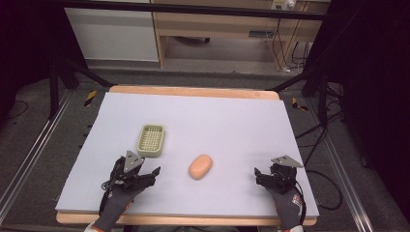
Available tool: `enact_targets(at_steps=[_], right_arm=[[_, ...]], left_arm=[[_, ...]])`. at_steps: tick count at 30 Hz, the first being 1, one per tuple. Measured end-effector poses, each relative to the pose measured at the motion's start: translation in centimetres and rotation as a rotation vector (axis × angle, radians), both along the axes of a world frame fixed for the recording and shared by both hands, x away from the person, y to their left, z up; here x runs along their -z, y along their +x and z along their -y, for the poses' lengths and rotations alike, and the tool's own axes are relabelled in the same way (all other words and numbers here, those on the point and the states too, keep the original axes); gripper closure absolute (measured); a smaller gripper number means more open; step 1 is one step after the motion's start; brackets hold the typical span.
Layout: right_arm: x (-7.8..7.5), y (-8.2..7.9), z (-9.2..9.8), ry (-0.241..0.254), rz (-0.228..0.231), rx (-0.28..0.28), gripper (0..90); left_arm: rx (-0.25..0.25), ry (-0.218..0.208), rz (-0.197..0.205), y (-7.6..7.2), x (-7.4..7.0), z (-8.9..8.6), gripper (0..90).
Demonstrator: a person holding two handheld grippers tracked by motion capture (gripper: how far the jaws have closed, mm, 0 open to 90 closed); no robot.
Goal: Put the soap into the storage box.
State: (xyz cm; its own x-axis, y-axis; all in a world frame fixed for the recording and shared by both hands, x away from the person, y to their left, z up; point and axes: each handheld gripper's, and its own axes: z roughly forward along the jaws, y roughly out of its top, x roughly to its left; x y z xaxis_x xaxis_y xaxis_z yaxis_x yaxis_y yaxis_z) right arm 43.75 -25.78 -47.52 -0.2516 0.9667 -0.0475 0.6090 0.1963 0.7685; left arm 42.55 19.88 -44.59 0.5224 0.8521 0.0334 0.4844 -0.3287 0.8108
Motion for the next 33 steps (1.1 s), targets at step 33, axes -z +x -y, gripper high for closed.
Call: enact_targets(at_steps=[33], right_arm=[[0.0, 0.1, -0.1, 0.004, -0.002, 0.008, 10.5]], left_arm=[[0.070, -0.030, -0.016, 0.3, -1.0, 2.0, 27.1]])
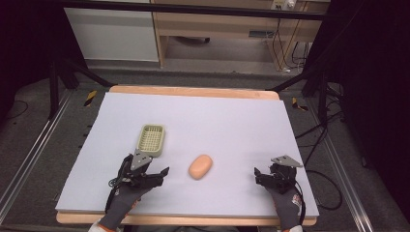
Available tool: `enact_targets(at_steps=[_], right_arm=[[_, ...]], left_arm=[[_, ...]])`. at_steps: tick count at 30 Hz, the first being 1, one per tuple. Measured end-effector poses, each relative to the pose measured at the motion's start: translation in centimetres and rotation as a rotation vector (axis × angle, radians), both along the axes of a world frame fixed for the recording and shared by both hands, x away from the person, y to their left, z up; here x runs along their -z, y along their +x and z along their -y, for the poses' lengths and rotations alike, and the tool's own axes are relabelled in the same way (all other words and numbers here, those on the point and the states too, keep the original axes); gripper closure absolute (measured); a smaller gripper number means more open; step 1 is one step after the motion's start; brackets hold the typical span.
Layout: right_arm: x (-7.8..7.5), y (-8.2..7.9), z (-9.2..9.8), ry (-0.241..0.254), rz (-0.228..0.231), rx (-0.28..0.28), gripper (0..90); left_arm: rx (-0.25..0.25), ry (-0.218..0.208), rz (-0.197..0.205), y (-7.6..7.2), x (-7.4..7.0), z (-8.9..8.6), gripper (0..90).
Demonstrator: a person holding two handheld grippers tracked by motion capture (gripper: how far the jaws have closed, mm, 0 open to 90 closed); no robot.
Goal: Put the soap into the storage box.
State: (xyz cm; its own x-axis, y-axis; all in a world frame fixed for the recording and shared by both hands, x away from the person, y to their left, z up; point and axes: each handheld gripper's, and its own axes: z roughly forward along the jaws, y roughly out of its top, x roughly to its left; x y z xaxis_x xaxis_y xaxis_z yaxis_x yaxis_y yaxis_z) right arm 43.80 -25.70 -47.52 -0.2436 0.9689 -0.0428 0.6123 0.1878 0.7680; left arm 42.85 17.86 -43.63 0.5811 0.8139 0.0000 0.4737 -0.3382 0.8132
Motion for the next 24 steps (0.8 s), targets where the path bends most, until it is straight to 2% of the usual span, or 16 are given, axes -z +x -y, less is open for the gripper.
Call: enact_targets(at_steps=[10, 14, 18, 24], right_arm=[[0.0, 0.0, 0.1, 0.002, 0.000, 0.006, 10.5], [-0.1, 0.0, 0.1, 0.005, 0.000, 0.009, 10.4], [-0.1, 0.0, 0.1, 0.005, -0.001, 0.009, 10.4], [-0.1, 0.0, 0.1, 0.007, 0.001, 0.006, 10.4]], left_arm=[[0.023, 0.024, 0.017, 1.0, -1.7, 1.2, 26.2], [0.028, -0.001, 0.025, 1.4, -2.3, 2.0, 26.1], [0.033, -0.014, 0.026, 1.7, -2.4, 2.7, 26.0], [0.049, -0.001, 0.018, 1.9, -2.1, 3.7, 25.7]])
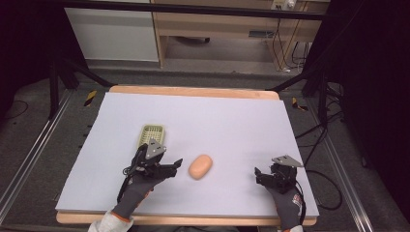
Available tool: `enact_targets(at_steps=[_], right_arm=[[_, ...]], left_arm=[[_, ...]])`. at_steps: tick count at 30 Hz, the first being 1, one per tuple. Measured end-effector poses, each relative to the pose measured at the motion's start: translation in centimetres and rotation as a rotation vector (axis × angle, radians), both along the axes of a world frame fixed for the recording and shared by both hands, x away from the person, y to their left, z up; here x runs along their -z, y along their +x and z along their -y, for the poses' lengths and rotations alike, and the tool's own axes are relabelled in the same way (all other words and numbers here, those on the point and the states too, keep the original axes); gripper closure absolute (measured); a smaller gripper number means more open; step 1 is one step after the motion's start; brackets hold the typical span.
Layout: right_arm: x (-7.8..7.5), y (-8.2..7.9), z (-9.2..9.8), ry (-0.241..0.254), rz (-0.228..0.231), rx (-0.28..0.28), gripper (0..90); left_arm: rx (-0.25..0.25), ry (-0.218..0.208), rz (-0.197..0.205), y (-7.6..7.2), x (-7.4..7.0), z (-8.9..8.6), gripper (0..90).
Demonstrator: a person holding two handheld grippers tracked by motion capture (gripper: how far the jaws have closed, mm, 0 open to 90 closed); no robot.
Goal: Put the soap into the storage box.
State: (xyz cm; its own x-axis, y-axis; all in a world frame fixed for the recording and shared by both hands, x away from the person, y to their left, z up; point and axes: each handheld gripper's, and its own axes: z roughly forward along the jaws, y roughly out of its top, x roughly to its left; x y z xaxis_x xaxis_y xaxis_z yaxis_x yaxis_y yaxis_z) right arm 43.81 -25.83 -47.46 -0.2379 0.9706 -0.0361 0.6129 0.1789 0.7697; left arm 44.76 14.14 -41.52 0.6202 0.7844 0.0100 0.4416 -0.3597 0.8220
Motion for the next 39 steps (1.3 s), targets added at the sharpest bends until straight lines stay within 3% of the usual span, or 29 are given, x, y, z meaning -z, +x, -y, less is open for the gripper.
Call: enact_targets(at_steps=[14, 21, 35, 39], right_arm=[[0.0, 0.0, 0.0, 0.007, -0.001, -0.007, 10.5], [0.0, 0.0, 0.0, 0.003, -0.002, -0.006, 10.5], [0.0, 0.1, -0.2, -0.004, -0.008, -0.015, 10.5], [0.0, 0.1, -0.2, 0.000, -0.008, -0.013, 10.5]], left_arm=[[0.028, 0.009, -0.019, 0.7, 0.5, 2.0, 25.6], [0.045, 0.035, -0.022, 0.9, 0.7, 3.0, 25.5], [0.072, 0.026, -0.045, 1.3, 1.4, 4.7, 25.2], [0.085, 0.045, -0.054, 1.5, 1.7, 5.5, 24.9]])
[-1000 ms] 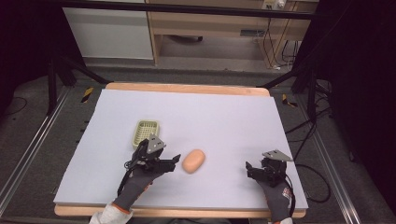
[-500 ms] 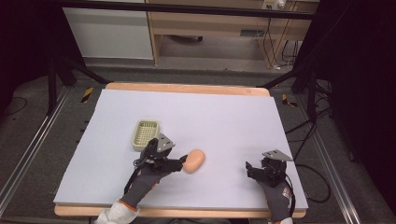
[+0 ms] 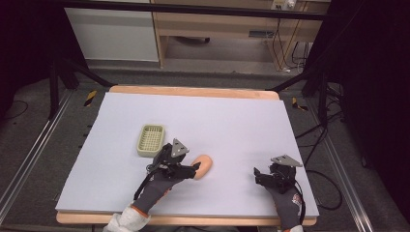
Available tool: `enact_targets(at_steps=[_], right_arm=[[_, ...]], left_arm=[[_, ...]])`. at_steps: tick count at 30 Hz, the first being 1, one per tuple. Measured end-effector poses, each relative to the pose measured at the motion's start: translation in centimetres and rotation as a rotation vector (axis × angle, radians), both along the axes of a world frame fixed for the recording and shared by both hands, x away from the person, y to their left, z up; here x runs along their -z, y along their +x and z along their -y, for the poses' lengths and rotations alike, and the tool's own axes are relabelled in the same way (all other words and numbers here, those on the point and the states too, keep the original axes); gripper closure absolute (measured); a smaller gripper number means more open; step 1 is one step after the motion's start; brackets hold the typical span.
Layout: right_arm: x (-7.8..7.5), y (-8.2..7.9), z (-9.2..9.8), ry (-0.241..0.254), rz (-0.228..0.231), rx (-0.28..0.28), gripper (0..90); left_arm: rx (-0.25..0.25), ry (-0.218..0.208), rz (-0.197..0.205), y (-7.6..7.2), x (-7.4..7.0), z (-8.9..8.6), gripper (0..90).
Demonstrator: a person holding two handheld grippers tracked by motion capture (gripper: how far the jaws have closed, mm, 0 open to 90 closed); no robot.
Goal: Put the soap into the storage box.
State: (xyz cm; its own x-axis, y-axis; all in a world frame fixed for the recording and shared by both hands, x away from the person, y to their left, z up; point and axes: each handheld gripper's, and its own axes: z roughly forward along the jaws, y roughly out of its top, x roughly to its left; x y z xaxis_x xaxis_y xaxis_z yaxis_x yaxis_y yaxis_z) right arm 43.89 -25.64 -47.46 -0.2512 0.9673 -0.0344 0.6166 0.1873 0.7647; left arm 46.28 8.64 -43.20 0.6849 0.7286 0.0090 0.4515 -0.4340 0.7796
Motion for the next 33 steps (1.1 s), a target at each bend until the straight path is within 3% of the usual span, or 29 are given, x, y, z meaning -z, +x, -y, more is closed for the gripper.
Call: enact_targets(at_steps=[33], right_arm=[[0.0, 0.1, -0.1, -0.011, -0.002, -0.006, 10.5]], left_arm=[[0.052, 0.083, -0.079, 1.4, 2.6, 3.2, 24.2]])
